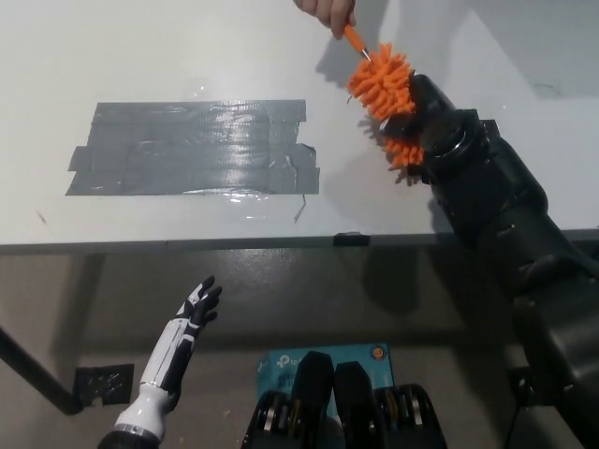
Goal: A person hands an oraange duster to the robot and the robot grabs it with its right hand and places it on the black marked spot infron tof it on the desk
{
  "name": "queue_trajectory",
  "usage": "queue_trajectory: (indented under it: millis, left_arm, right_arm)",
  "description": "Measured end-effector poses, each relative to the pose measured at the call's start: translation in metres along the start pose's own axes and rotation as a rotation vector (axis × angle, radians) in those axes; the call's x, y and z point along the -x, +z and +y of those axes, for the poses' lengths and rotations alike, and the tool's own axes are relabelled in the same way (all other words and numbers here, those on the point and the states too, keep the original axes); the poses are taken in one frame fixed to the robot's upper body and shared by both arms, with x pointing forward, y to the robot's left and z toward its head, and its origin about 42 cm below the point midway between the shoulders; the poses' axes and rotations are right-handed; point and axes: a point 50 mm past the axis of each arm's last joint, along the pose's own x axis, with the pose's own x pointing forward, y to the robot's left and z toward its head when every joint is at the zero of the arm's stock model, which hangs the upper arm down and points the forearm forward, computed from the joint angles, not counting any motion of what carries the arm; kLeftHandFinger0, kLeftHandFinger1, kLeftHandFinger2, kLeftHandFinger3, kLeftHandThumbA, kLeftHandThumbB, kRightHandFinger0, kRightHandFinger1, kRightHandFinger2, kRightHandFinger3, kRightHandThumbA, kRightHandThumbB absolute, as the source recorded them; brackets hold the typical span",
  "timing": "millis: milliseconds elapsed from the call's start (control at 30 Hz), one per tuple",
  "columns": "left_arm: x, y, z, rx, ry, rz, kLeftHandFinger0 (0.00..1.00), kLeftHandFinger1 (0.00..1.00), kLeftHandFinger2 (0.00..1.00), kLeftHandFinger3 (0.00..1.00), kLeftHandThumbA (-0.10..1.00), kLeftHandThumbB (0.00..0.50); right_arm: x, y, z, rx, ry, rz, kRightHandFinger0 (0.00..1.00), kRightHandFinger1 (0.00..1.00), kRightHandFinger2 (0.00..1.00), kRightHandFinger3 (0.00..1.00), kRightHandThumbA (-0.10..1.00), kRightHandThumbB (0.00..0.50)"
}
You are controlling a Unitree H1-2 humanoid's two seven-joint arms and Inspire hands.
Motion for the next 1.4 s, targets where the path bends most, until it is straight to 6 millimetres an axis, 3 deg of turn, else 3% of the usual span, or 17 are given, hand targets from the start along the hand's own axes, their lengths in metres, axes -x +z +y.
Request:
queue_trajectory:
  millis: [33,100,167,200,267,300,367,400,800,967,1033,1200,1233,1267,1300,1367,1400]
  left_arm:
    - [-0.001,0.000,0.000,-0.001,0.000,-0.001,1.00,1.00,1.00,1.00,1.00,0.136]
    - [-0.001,0.001,0.000,-0.002,-0.001,-0.003,1.00,1.00,1.00,1.00,1.00,0.127]
    - [-0.002,0.002,0.001,-0.003,-0.001,-0.005,1.00,1.00,1.00,1.00,1.00,0.130]
    - [-0.003,0.002,0.001,-0.004,-0.001,-0.007,1.00,1.00,1.00,1.00,1.00,0.144]
    - [-0.003,0.003,0.001,-0.005,-0.001,-0.008,1.00,1.00,1.00,1.00,1.00,0.149]
    - [-0.004,0.003,0.001,-0.005,-0.001,-0.008,1.00,1.00,1.00,1.00,1.00,0.156]
    - [-0.004,0.002,0.001,-0.004,0.000,-0.007,1.00,1.00,1.00,1.00,1.00,0.149]
    - [-0.004,0.002,0.001,-0.004,0.000,-0.007,1.00,1.00,1.00,1.00,1.00,0.145]
    - [-0.003,0.002,0.001,-0.004,0.000,-0.003,1.00,1.00,1.00,1.00,1.00,0.155]
    - [-0.004,0.002,0.001,-0.005,-0.001,-0.002,1.00,1.00,1.00,1.00,1.00,0.149]
    - [-0.005,0.002,0.003,-0.008,-0.003,-0.005,1.00,1.00,1.00,1.00,1.00,0.150]
    - [-0.006,0.004,0.007,-0.019,-0.003,-0.008,1.00,1.00,1.00,1.00,1.00,0.154]
    - [-0.007,0.004,0.007,-0.020,-0.003,-0.009,1.00,1.00,1.00,1.00,1.00,0.154]
    - [-0.007,0.004,0.008,-0.022,-0.003,-0.009,1.00,1.00,1.00,1.00,1.00,0.153]
    - [-0.007,0.004,0.008,-0.022,-0.003,-0.009,1.00,1.00,1.00,1.00,1.00,0.158]
    - [-0.007,0.004,0.008,-0.023,-0.003,-0.009,1.00,1.00,1.00,1.00,1.00,0.159]
    - [-0.008,0.005,0.008,-0.023,-0.003,-0.010,1.00,1.00,1.00,1.00,1.00,0.160]
  right_arm:
    - [0.000,0.002,-0.001,-0.002,-0.007,-0.009,0.34,0.50,0.59,0.62,-0.10,0.186]
    - [0.002,0.006,-0.003,-0.009,-0.018,-0.032,0.15,0.28,0.36,0.59,-0.10,0.226]
    - [0.003,0.011,-0.004,-0.016,-0.027,-0.053,0.01,0.12,0.35,0.64,-0.10,0.236]
    - [0.005,0.017,-0.007,-0.022,-0.038,-0.078,0.05,0.11,0.38,0.68,-0.10,0.225]
    - [0.009,0.027,-0.011,-0.035,-0.058,-0.127,0.01,0.07,0.41,0.68,-0.10,0.222]
    - [0.012,0.032,-0.013,-0.041,-0.066,-0.149,0.00,0.05,0.48,0.71,-0.10,0.212]
    - [0.018,0.040,-0.016,-0.053,-0.081,-0.192,0.00,0.13,0.61,0.75,-0.10,0.204]
    - [0.021,0.044,-0.018,-0.059,-0.090,-0.215,0.00,0.24,0.69,0.76,-0.10,0.203]
    - [0.061,0.062,-0.030,-0.112,-0.149,-0.367,0.02,0.46,0.86,0.96,-0.10,0.187]
    - [0.084,0.070,-0.050,-0.130,-0.199,-0.446,0.03,0.50,0.90,1.00,-0.10,0.171]
    - [0.096,0.071,-0.073,-0.134,-0.247,-0.480,0.02,0.49,0.90,1.00,-0.10,0.161]
    - [0.095,0.048,-0.106,-0.119,-0.304,-0.437,0.04,0.48,0.84,0.92,-0.10,0.175]
    - [0.094,0.041,-0.110,-0.114,-0.313,-0.420,0.08,0.47,0.80,0.88,-0.10,0.170]
    - [0.092,0.023,-0.116,-0.104,-0.325,-0.381,0.24,0.60,0.91,0.88,-0.10,0.169]
    - [0.091,0.018,-0.117,-0.101,-0.326,-0.369,0.13,0.47,0.78,0.87,-0.10,0.169]
    - [0.090,0.012,-0.118,-0.098,-0.327,-0.353,0.06,0.45,0.78,0.86,-0.10,0.180]
    - [0.085,-0.008,-0.118,-0.085,-0.323,-0.302,0.02,0.45,0.79,0.83,-0.10,0.184]
